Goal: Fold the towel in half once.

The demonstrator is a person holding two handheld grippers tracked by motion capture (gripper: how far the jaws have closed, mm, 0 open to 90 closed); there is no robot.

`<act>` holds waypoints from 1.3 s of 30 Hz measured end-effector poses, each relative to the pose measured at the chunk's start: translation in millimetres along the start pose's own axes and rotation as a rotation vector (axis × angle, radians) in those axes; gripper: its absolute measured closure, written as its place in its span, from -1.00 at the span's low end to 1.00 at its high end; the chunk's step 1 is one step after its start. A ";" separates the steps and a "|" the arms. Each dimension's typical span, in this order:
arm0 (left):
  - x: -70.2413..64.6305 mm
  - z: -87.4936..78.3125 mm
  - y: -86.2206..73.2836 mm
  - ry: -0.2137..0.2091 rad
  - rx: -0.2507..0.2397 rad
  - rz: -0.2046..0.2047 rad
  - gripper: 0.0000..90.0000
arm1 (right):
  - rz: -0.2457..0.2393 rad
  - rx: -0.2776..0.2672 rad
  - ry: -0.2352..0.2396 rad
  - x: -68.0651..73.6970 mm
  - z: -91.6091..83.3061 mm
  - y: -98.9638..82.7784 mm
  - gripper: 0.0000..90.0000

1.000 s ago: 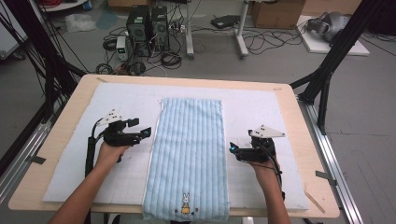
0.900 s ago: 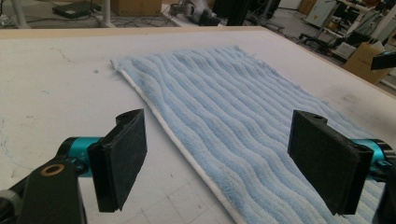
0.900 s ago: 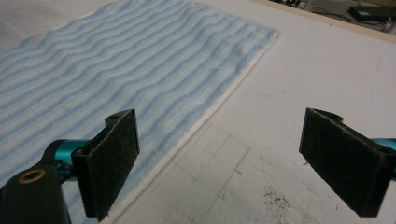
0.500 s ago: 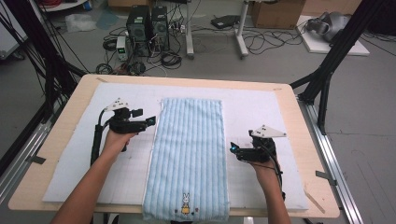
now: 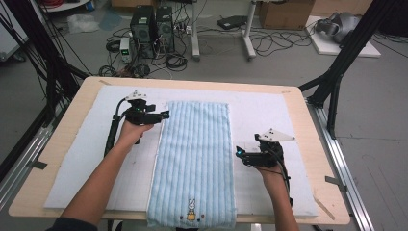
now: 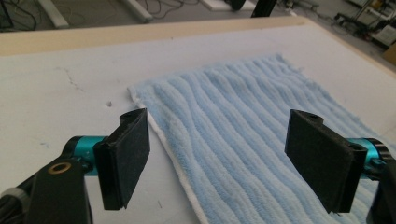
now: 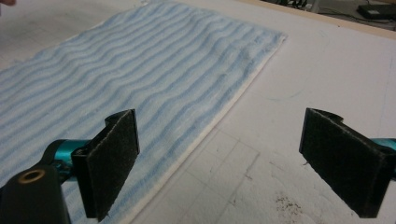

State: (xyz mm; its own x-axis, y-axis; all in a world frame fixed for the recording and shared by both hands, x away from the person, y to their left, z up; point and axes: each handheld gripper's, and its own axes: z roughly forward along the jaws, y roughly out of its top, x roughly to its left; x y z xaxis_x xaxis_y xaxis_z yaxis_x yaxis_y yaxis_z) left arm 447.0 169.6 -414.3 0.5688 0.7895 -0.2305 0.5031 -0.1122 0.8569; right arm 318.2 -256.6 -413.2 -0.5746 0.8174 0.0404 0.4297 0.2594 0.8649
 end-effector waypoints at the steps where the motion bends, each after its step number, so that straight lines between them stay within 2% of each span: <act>1: 0.6 3.9 0.0 0.010 0.015 0.004 -0.49 | -0.002 -0.001 0.000 -0.3 0.1 0.0 -0.75; 5: 2.1 18.0 2.2 0.036 0.056 0.010 -0.48 | 0.003 0.005 -0.021 -1.1 2.3 -0.7 -0.75; 7: 1.5 22.6 2.9 0.045 0.061 -0.003 -0.44 | 0.004 0.005 -0.027 -1.2 2.4 -0.6 -0.75; 10: -1.9 29.9 1.6 0.058 0.068 -0.004 -0.32 | 0.003 0.008 -0.032 -1.3 2.8 -0.9 -0.75; 15: -3.9 41.3 -6.3 0.094 0.128 0.009 -0.11 | 0.007 0.020 -0.025 -0.7 5.3 -2.3 -0.75; 21: -5.8 48.1 -12.6 0.118 0.187 0.073 0.18 | 0.004 0.029 -0.020 -0.9 7.1 -2.8 -0.75; 23: -7.7 48.8 -13.2 0.135 0.197 0.112 0.25 | 0.007 0.030 -0.020 -0.6 7.8 -2.8 -0.75; 25: -8.9 48.8 -13.1 0.156 0.199 0.130 0.36 | 0.006 0.034 -0.018 -0.3 9.0 -2.7 -0.75; 26: -8.4 48.4 -12.9 0.149 0.198 0.127 0.44 | 0.001 0.035 -0.016 -0.1 10.4 -2.6 -0.75; 27: -7.9 47.9 -13.0 0.125 0.192 0.111 0.63 | 0.002 0.044 -0.011 0.4 12.3 -2.2 -0.75; 28: -8.2 48.0 -12.8 0.132 0.194 0.116 0.86 | 0.002 0.053 -0.013 1.0 15.1 -1.6 -0.75; 31: -9.7 48.6 -13.2 0.135 0.191 0.118 0.88 | 0.000 0.099 -0.016 2.6 25.9 0.7 -0.75; 34: -7.8 47.3 -12.4 0.125 0.187 0.100 0.88 | 0.027 0.120 -0.008 1.1 37.4 4.4 -0.75; 37: -5.7 45.6 -11.6 0.114 0.177 0.069 0.88 | 0.056 0.140 -0.006 -6.9 51.7 11.0 -0.75; 39: -6.0 45.1 -11.1 0.109 0.171 0.072 0.88 | 0.067 0.165 -0.010 -12.1 63.6 17.1 -0.72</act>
State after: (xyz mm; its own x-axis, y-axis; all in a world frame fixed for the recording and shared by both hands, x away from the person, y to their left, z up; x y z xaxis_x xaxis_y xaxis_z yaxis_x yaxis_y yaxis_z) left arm 467.4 138.9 -443.2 0.5379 0.8355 -0.1122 0.5719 -0.2639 0.7767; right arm 376.8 -229.4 -430.7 -0.5345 0.8404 0.0894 0.5754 0.2844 0.7668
